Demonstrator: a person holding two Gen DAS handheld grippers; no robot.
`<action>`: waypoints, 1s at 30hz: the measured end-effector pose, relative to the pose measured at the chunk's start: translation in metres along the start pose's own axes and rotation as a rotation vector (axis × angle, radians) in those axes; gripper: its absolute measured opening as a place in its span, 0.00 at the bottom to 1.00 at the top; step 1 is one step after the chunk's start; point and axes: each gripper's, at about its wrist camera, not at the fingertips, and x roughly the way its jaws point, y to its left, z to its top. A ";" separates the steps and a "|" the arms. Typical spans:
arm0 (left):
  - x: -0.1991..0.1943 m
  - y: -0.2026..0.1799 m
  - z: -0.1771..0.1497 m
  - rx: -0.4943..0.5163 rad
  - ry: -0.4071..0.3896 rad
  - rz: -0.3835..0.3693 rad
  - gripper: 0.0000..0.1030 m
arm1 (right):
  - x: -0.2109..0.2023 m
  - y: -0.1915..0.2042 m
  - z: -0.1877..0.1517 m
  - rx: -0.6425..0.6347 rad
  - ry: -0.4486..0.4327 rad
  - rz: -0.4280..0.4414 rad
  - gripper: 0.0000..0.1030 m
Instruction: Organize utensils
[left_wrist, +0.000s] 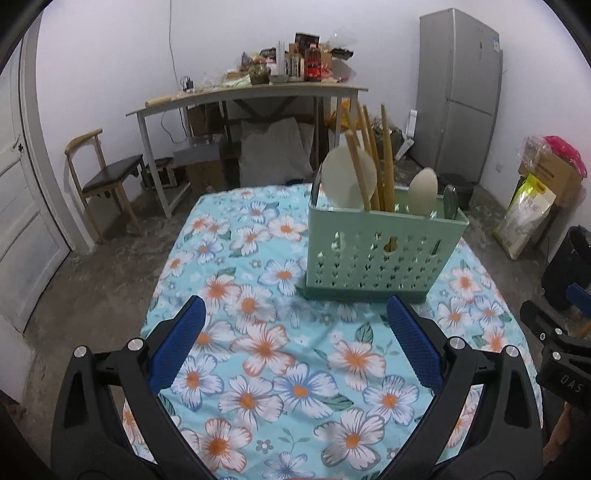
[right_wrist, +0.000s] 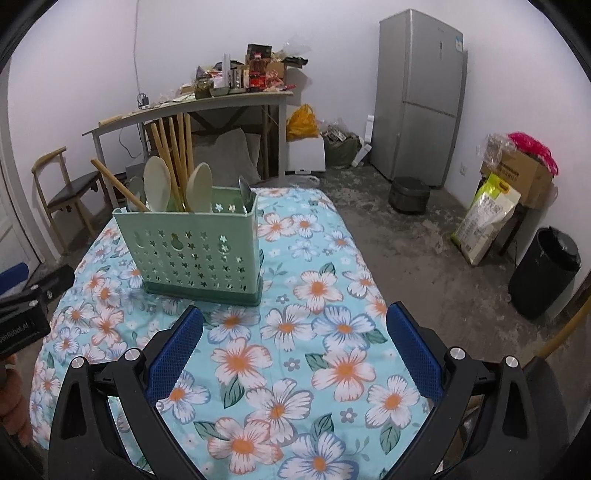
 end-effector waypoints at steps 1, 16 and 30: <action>0.002 0.001 -0.001 -0.004 0.010 -0.001 0.92 | 0.001 0.000 -0.001 0.006 0.007 0.007 0.94; 0.011 0.009 -0.003 -0.037 0.065 -0.002 0.92 | 0.011 -0.001 -0.002 0.040 0.049 0.016 0.94; 0.012 0.015 -0.006 -0.040 0.078 0.028 0.92 | 0.015 0.001 0.001 0.012 0.047 -0.009 0.94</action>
